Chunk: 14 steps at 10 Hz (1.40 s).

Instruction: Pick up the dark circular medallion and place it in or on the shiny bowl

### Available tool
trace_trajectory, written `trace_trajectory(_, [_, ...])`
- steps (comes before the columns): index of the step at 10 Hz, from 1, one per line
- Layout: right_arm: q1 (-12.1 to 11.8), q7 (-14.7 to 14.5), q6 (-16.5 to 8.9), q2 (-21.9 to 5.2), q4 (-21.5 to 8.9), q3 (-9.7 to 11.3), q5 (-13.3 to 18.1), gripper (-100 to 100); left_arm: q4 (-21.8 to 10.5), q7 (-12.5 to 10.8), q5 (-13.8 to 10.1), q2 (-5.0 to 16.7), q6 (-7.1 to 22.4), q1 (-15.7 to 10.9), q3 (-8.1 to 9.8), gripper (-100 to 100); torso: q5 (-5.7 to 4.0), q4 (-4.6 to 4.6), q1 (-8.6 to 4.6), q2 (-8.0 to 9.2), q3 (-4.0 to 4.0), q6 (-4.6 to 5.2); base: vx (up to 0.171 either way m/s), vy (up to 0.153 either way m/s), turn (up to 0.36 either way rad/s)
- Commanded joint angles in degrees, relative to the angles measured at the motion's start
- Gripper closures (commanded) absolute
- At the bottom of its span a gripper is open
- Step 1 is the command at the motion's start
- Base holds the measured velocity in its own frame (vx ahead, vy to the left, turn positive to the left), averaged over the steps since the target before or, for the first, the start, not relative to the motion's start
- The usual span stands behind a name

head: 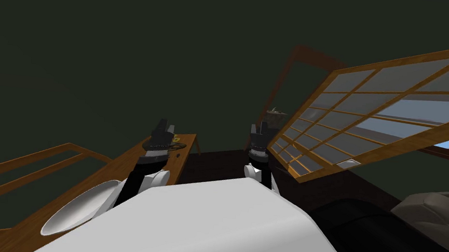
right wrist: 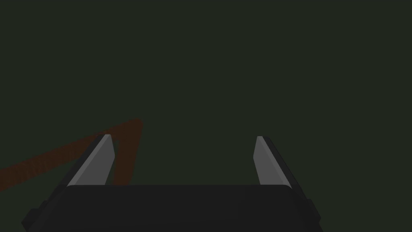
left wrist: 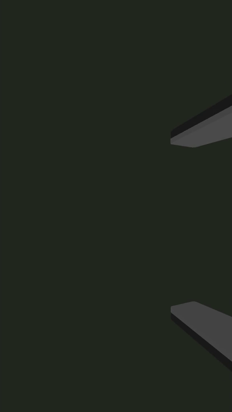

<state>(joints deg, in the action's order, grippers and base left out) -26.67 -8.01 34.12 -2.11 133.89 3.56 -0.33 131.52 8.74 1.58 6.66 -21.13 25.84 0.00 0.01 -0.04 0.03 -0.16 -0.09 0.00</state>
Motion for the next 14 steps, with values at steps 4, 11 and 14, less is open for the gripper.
trace_trajectory(4, [0.0, 0.0, 0.0, 0.0, 0.0, 0.0, 0.0, 0, -4.4, -0.7, -2.9, 2.3, 6.2, -2.1, 1.00, -100, 0.00, 0.00, -0.01, 0.01, 0.00, 0.01, 0.037, 0.003, 0.030])
trace_trajectory(11, [0.0, 0.0, 0.0, 0.0, 0.0, 0.0, 0.0, 0, -12.3, -1.8, -8.1, 4.0, 16.2, -5.4, 2.53, -100, -0.01, -0.01, -0.02, -0.01, -0.01, 0.00, 0.042, 0.003, 0.039])
trace_trajectory(14, [0.0, 0.0, 0.0, 0.0, 0.0, 0.0, 0.0, 0, -16.0, -2.3, -10.4, 4.5, 20.8, -6.8, 3.23, -100, 0.00, -0.01, 0.02, -0.04, -0.03, 0.00, 0.049, 0.006, 0.039])
